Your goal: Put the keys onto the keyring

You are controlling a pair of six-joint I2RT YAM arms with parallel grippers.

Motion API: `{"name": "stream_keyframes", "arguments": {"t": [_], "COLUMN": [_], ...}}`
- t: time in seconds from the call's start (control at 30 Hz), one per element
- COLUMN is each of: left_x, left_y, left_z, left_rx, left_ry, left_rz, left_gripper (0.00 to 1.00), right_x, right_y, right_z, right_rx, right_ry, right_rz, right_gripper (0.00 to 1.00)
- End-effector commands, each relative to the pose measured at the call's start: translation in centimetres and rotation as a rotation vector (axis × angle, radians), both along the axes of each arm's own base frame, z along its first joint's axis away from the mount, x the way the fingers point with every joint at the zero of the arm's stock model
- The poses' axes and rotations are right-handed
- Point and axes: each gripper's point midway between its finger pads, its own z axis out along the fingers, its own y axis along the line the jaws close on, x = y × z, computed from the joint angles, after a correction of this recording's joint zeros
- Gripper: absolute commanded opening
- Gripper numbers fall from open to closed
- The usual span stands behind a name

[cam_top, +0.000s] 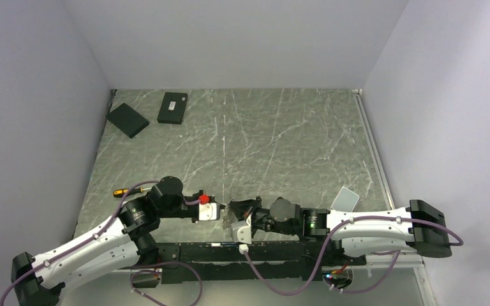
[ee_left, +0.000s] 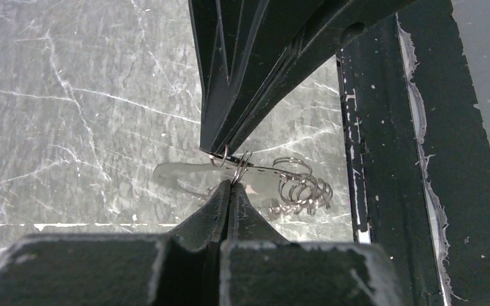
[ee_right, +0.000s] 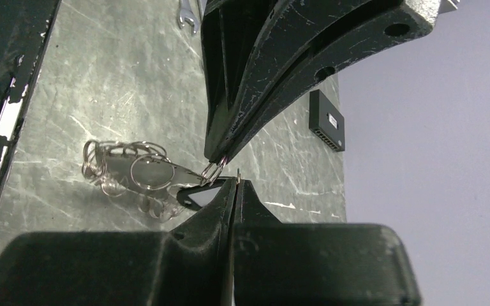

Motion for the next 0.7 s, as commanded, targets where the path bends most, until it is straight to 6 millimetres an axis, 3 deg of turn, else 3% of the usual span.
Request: {"name": "stream_keyframes", "arguments": {"t": [0.0,0.33,0.67], "left_x": [-0.2,-0.3,-0.2], "left_y": [-0.8,-0.9,-0.1], "left_z": [2.3,2.6,3.6], "left_rx": [-0.045,-0.058,-0.100], "left_ry": [-0.046,-0.061,-0.088], "left_rz": [-0.051,-0.066,-0.017], "left_gripper": [0.00,0.00,0.00], "right_x": [-0.6,-0.4,0.0], "right_y": [1.2,1.9,1.0], "right_z": [2.2,1.3,0.9], "right_rx": [0.052,0.032,0.025], "right_ry": [0.001,0.022,0.024], "right_rz": [0.034,0.026,-0.008], "right_gripper": [0.00,0.00,0.00]}}
